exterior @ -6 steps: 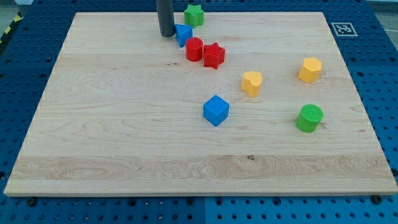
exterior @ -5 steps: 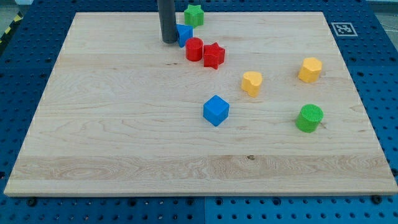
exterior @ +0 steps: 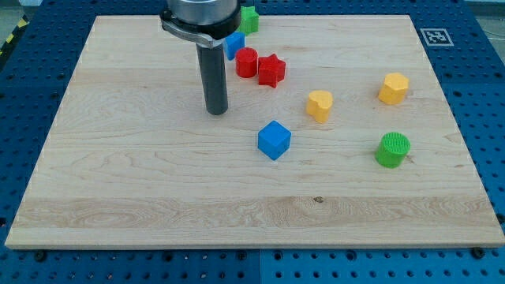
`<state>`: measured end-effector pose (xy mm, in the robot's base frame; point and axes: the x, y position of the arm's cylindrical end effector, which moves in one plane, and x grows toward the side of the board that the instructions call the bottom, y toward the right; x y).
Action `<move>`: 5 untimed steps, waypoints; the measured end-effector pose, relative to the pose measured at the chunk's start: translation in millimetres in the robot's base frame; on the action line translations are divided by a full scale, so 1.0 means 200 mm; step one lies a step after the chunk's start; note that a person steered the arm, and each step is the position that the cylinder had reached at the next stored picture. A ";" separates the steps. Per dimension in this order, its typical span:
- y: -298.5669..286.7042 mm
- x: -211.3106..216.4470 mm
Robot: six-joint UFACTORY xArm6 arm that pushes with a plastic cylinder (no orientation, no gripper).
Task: Move your arm to the bottom center of the board
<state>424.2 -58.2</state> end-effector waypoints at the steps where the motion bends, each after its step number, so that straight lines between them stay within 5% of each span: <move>1: 0.00 0.14; 5: 0.01 0.90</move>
